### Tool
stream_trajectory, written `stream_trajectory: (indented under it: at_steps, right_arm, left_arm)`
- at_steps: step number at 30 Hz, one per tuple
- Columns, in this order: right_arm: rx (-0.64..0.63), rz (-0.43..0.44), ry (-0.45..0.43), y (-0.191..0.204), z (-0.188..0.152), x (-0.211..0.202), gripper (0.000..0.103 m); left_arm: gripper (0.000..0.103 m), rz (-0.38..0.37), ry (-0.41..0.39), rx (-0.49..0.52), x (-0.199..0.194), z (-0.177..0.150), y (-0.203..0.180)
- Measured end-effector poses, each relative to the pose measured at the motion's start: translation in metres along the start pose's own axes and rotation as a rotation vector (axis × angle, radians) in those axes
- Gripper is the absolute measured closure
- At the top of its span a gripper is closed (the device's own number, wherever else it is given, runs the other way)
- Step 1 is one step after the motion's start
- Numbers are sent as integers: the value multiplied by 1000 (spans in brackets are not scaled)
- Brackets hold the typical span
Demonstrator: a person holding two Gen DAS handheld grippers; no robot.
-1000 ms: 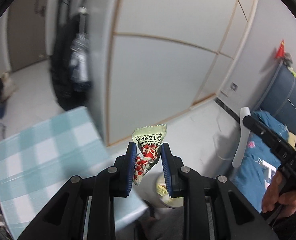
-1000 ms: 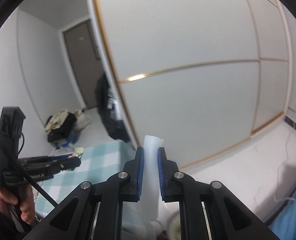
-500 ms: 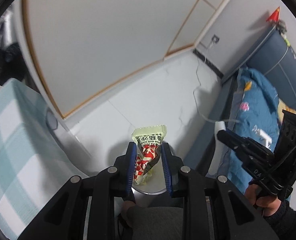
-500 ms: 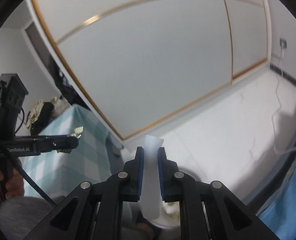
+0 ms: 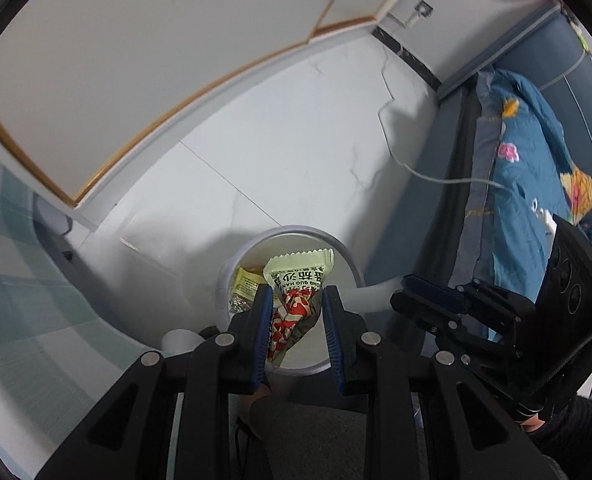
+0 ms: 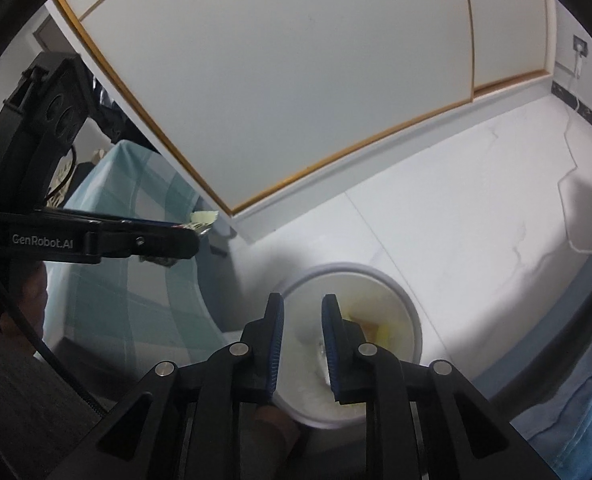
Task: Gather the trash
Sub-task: 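Open the right tool to drop the foam strip into the bin, then open the left tool to drop the wrapper into the bin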
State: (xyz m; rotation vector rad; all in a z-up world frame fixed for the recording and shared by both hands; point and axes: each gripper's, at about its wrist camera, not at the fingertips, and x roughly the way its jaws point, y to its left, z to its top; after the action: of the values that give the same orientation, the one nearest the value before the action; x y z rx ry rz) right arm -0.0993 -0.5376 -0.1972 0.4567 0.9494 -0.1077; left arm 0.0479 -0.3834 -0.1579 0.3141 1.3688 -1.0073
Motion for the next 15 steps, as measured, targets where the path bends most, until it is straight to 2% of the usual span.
stream_trajectory:
  at_steps: [1,3,4,6,9,15]
  right_arm:
    - [6,1,8,-2,-1,0,80]
    - [25,6,18,-6,-2,0,68]
    - [35,6,18,-9,-3,-2,67]
    - [52,5,15,-14,-5,-5,55]
    - [91,5,-2,-22,-8,-16,49]
    - [133,-8,-5,-30,-10,-26,41]
  left_arm:
    - [83,1,9,7,3,1,-2]
    - [83,-8,29,14,11,1,-3]
    - [83,-11,43,15,15,2,-3]
    - [83,-18,76,19,24,2,-4]
    - [82,-24,119,22,34,1,-4]
    - [81,-25,151,44,44,1,-5]
